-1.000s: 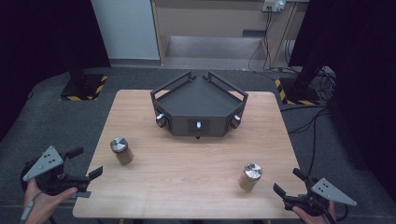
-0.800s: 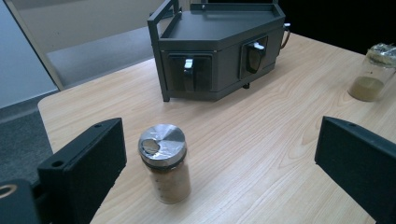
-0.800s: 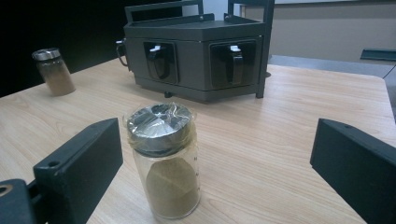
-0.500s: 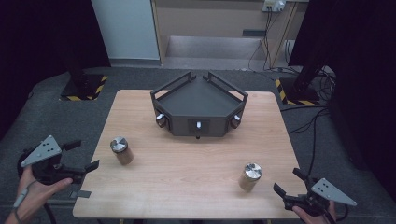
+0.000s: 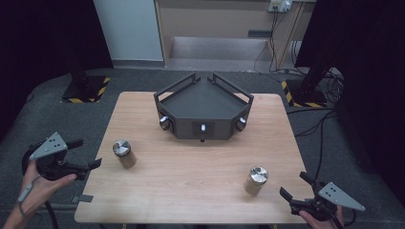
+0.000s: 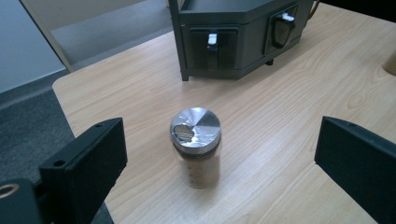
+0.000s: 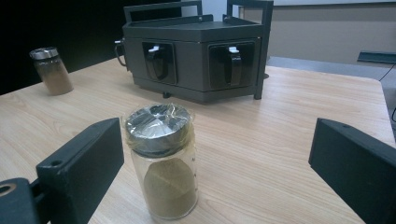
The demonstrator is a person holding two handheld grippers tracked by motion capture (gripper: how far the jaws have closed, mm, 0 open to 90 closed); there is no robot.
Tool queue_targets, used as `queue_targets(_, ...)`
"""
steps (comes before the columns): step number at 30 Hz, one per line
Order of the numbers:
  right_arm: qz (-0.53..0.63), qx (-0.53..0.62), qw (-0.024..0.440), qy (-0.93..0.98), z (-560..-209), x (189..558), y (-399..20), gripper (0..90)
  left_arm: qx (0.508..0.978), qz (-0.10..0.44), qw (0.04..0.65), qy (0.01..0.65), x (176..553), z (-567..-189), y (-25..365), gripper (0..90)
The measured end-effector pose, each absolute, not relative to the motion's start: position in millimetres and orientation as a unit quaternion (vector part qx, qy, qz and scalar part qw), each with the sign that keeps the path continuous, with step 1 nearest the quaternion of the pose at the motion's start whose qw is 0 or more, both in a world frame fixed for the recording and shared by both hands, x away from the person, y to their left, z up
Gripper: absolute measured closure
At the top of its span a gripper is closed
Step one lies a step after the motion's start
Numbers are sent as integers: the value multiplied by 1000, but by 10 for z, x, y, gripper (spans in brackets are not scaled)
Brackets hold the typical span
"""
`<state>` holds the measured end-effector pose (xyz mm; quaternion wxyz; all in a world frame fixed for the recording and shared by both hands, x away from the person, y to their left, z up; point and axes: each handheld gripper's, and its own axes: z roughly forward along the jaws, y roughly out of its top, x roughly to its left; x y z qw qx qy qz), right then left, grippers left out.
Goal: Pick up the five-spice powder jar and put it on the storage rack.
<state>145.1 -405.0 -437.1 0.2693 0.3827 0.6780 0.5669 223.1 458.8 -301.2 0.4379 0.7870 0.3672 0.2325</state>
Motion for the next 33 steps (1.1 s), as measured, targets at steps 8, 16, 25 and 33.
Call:
queue_targets(8,567,384,269,678,-4371,1451,-4050,39,792,220,426,377,2437,-3099,4585,17)
queue_targets(16,566,384,270,678,-4370,1449,-4049,39,798,204,409,393,2674,-3150,4477,18)
queue_targets(25,566,385,270,677,-4370,1448,-4051,41,811,191,393,390,2902,-3213,4331,30)
queue_targets(33,566,386,271,676,-4372,1447,-4052,42,817,184,377,396,3039,-3350,4211,39)
